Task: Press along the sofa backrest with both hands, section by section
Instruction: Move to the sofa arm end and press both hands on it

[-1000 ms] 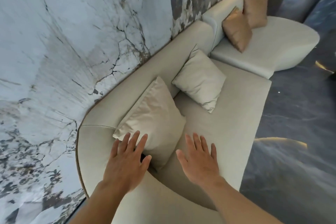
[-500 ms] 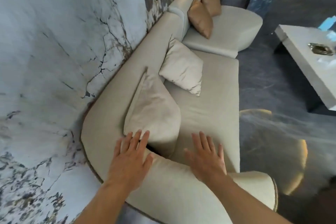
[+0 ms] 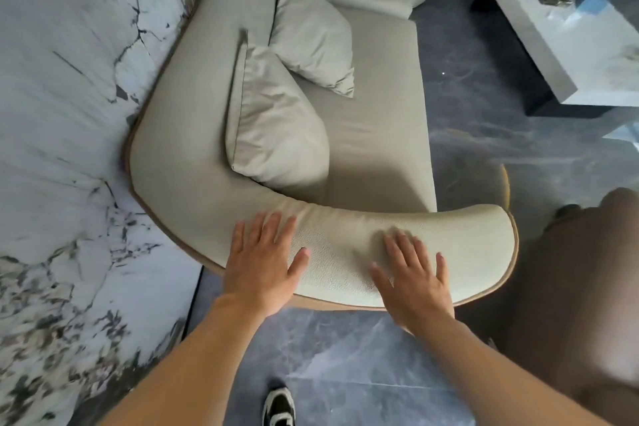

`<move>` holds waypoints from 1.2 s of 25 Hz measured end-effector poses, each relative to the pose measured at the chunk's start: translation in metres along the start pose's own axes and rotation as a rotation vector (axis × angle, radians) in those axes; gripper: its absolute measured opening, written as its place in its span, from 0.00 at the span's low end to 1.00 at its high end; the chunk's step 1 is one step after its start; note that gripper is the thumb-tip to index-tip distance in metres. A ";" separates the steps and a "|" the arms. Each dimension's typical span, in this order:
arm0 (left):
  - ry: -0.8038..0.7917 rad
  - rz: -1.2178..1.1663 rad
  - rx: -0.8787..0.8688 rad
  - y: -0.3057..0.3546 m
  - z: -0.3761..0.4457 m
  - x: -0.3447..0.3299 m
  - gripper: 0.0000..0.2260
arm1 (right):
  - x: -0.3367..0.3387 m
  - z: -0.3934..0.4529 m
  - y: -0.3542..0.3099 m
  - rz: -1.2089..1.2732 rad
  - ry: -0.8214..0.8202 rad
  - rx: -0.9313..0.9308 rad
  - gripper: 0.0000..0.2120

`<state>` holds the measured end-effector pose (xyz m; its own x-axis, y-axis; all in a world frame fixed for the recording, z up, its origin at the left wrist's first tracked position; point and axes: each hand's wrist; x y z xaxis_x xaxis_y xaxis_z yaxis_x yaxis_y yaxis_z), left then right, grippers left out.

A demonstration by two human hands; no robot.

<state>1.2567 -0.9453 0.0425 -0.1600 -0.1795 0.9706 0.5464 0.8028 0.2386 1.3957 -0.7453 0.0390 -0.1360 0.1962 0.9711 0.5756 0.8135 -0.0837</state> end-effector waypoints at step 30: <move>0.394 0.172 -0.015 0.002 0.016 -0.071 0.31 | -0.065 0.021 0.010 0.008 0.546 0.044 0.31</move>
<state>1.2565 -0.9217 -0.0260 0.2592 -0.2492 0.9331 0.5498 0.8324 0.0696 1.3938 -0.7386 -0.0297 0.3133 -0.1011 0.9442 0.5387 0.8378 -0.0891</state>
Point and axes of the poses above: each hand's wrist, its own z-axis towards the middle knuckle, its own x-axis out of the back of the hand, y = z × x, and after that the axes turned 9 degrees about y, right-handed
